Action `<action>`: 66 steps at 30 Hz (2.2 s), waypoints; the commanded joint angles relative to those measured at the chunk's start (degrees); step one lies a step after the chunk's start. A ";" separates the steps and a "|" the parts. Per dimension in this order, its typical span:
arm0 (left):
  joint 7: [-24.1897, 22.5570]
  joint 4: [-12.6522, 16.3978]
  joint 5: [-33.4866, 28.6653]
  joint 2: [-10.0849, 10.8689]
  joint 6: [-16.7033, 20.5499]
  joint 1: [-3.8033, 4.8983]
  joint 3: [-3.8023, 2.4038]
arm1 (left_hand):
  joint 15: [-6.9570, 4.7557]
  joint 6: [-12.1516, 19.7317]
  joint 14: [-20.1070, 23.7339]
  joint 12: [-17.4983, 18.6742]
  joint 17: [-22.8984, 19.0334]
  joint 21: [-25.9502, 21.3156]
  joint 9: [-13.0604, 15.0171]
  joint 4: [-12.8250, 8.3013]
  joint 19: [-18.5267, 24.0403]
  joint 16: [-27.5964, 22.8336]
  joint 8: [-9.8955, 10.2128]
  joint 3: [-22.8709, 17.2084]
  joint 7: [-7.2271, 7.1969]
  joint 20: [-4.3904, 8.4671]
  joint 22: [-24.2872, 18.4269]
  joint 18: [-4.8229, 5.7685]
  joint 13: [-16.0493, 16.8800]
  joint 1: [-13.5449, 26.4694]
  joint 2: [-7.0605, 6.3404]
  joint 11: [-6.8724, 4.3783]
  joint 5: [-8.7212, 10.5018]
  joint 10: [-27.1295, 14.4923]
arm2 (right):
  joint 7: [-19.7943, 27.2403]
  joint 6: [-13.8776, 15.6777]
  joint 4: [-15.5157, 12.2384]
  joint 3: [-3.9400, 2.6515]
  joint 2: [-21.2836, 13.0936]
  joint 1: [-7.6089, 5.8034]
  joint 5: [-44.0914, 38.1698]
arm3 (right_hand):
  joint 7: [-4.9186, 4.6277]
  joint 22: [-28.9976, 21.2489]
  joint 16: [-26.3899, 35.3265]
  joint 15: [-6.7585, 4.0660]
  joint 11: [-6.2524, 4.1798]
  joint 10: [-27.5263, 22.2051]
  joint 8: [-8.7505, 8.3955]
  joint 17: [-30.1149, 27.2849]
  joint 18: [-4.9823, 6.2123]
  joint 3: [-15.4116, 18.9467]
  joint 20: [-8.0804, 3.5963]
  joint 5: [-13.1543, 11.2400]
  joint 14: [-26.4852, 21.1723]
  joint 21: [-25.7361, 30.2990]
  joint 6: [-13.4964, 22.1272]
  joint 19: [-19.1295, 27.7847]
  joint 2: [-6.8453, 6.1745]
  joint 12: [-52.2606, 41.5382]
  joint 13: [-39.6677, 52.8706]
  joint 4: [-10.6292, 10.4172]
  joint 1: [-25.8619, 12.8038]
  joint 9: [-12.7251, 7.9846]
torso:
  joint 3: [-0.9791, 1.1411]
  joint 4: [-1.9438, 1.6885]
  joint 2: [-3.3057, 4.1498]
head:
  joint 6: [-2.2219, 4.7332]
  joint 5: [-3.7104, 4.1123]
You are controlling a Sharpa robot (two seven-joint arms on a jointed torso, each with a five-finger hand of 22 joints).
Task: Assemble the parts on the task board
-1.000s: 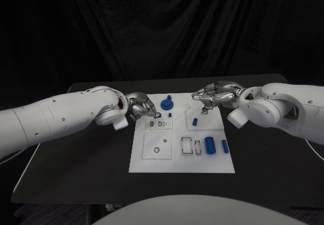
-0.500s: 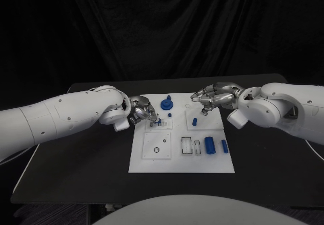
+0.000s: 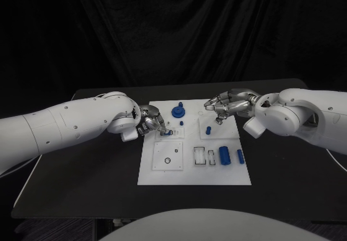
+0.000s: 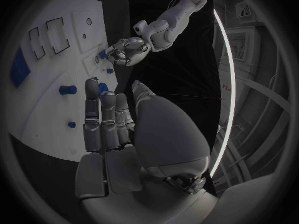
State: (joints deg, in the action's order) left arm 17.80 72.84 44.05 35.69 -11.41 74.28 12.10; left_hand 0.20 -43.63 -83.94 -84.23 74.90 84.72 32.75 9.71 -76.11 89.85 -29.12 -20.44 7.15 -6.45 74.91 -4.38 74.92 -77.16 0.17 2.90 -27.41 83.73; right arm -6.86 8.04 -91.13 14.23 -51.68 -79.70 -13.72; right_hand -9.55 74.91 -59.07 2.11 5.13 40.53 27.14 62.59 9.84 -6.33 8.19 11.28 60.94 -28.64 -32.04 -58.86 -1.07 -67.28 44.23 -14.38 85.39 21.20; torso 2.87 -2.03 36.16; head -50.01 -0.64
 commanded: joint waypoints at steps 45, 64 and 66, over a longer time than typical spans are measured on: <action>5.19 -1.76 -0.08 -2.61 0.71 0.18 -0.06 | -0.25 -1.46 -6.06 1.64 15.10 -1.04 0.18 -3.33 0.22 0.15 3.06 -5.30 -0.28 0.00 2.24 0.72 10.14 2.39 0.32 -0.19 0.22 -1.28 | -1.84 -1.58 0.06 -0.04 -0.02 0.32 -0.18 | -0.32 1.02 1.11 0.11 0.15 -0.43 0.99 -1.66 0.53 0.12 0.22 0.48 -1.57 -0.06 -0.29 0.21 0.31 0.17 -0.89 -0.26 1.26 -0.79 | -0.01 0.09 0.01 | 0.01 0.01; 4.93 -2.25 -0.08 -3.00 0.82 0.17 -0.05 | -0.29 -1.66 -6.06 1.88 15.10 -1.40 0.20 -3.44 0.66 0.15 3.61 -5.60 -0.28 0.04 1.73 0.58 9.96 2.88 0.27 -0.20 0.37 -1.49 | -2.49 -2.20 0.13 -0.04 0.02 0.37 -0.18 | -0.39 0.93 1.39 0.17 0.21 -0.56 1.38 -2.57 0.53 0.08 0.27 1.12 -2.09 0.10 -0.13 0.35 0.27 0.31 -1.53 -0.29 1.82 -1.40 | 0.01 0.09 0.03 | 0.01 0.07; 4.88 -2.28 -0.08 -3.05 0.75 0.16 -0.05 | -0.29 -1.75 -6.06 1.95 15.10 -1.47 0.22 -3.43 0.70 0.15 3.77 -5.68 -0.28 0.05 1.67 0.57 9.92 3.08 0.29 -0.20 0.45 -1.54 | -2.53 -2.24 0.15 -0.04 0.04 0.37 -0.18 | -0.39 0.92 1.49 0.18 0.22 -0.58 1.42 -2.74 0.53 0.09 0.28 1.22 -2.22 0.12 -0.09 0.36 0.25 0.33 -1.60 -0.32 1.86 -1.48 | 0.01 0.09 0.04 | 0.01 0.03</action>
State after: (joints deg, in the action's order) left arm 22.79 70.61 44.07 32.80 -10.86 74.37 12.04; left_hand 0.21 -44.21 -83.94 -82.52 74.91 83.38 33.05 6.88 -75.67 89.85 -25.61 -25.02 7.61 -6.44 74.94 -4.37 74.91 -74.47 0.48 2.72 -26.96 82.74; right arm -8.39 6.71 -90.98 14.23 -51.66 -79.48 -13.76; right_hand -9.55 74.93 -57.88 2.31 5.34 40.32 28.17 59.90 9.85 -6.33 8.40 12.21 59.10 -28.62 -32.04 -58.66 -0.81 -67.28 42.67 -14.38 86.64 19.77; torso 2.87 -1.94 36.17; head -50.01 -0.54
